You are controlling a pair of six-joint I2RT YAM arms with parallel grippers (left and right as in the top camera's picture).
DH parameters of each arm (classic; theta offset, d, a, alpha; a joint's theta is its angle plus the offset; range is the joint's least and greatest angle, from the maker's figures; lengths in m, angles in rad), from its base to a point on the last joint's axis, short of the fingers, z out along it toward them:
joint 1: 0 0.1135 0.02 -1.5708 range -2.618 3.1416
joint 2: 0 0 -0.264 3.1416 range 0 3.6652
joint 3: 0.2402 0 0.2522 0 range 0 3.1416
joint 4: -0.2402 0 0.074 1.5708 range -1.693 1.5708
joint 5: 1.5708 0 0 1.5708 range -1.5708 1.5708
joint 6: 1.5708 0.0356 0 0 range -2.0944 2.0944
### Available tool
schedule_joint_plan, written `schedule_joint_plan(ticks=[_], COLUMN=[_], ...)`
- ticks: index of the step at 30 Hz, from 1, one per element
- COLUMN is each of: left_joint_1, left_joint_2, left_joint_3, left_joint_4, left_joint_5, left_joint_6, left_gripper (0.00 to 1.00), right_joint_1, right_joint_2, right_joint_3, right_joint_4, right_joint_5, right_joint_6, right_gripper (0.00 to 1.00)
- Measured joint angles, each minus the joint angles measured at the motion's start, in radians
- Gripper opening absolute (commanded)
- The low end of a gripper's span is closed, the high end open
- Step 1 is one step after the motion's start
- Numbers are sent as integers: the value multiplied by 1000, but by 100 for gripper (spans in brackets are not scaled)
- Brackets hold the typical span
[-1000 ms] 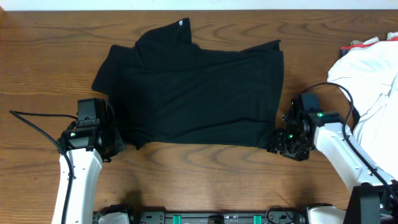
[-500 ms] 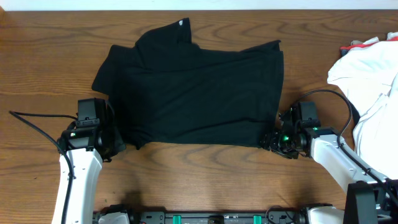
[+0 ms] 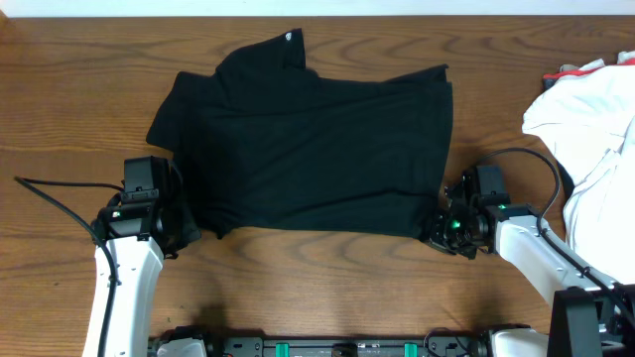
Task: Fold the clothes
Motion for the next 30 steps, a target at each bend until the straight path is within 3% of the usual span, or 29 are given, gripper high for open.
schedule_joint_plan(ticks=[10,19,23,30], left_joint_1=[14,18,18,19], left_joint_2=[-46,-89,-89,-89], left_joint_3=[73,88,88,88], left_joint_4=[-130,-171,-178,-63], left_joint_5=[-1,0,-9,-14], left_joint_6=[-1,-1,-1,-1], left_gripper=[6,6,6,6], right_joint_1=[0,0,0,0], right_joint_2=[-241,-443,-446,-446], right_joint_3=[6,10,10,11], right_joint_4=[-297,-349,-342,-108], right_joint_5=[147,216,200,82], right_joint_6=[-20,-10,-11,6], right_gripper=[1,1,1,2])
